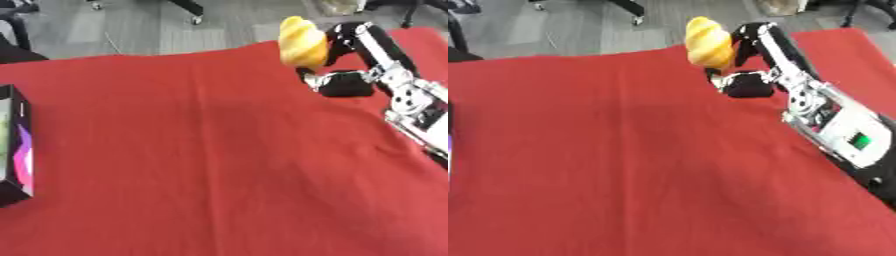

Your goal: Pick up the objects with one hand, pass them to the other hand, and then place them into the box on the other side of the table.

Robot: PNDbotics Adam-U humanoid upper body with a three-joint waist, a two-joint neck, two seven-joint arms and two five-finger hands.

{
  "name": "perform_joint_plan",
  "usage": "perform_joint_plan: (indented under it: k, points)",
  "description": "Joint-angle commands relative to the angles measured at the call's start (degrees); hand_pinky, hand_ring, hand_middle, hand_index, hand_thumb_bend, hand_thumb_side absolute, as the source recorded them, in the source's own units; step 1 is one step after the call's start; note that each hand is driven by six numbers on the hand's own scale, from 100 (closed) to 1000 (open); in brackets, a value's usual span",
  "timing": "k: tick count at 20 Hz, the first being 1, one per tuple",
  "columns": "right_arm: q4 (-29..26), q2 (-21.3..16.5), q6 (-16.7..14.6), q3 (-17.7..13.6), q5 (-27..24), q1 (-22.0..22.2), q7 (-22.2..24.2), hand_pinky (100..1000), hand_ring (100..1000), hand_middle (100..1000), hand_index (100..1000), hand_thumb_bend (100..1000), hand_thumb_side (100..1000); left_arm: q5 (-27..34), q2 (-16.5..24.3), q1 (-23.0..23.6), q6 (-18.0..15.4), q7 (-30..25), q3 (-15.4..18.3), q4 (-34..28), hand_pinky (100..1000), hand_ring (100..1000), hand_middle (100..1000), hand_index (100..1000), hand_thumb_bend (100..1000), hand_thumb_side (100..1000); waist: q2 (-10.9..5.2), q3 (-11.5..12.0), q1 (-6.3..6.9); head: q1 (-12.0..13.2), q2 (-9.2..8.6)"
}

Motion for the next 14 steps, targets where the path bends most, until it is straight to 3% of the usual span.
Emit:
perform_joint_plan:
  k: [1, 12, 13, 14]
  points:
    - [-0.62, -0.38, -0.07, 0.6, -0.25, -1.44, -0.19, 756, 520, 333, 484, 361, 100, 0.49, 0.96, -1.79, -0.16, -0.66, 0.03, -0.4, 607, 650, 670, 724, 286, 100, -2.01, 0.3, 0.84, 0.33, -0.8]
    - [-0.62, 2.23, 1.3, 3.76, 0.77, -3.67, 1.29, 756, 519, 332, 483, 363, 100, 2.01, -1.73, -6.22, -1.28, -5.13, -4.27, -2.39, 623, 657, 677, 729, 258, 100, -2.31, 2.3, 1.0, -0.51, 0.28]
    - [-0.62, 2.38, 1.43, 4.05, 1.04, -3.84, 1.36, 756, 519, 333, 484, 410, 100, 2.24, -2.15, -6.93, -1.44, -5.93, -5.11, -3.05, 630, 659, 677, 731, 402, 131, -2.33, 2.58, 1.05, -0.97, 0.54]
    - [-0.62, 2.54, 1.52, 4.32, 1.41, -4.03, 1.46, 755, 519, 333, 484, 363, 100, 2.55, -2.58, -7.6, -1.53, -6.8, -5.98, -3.63, 629, 658, 679, 730, 213, 100, -2.35, 2.85, 1.09, -1.43, 0.7]
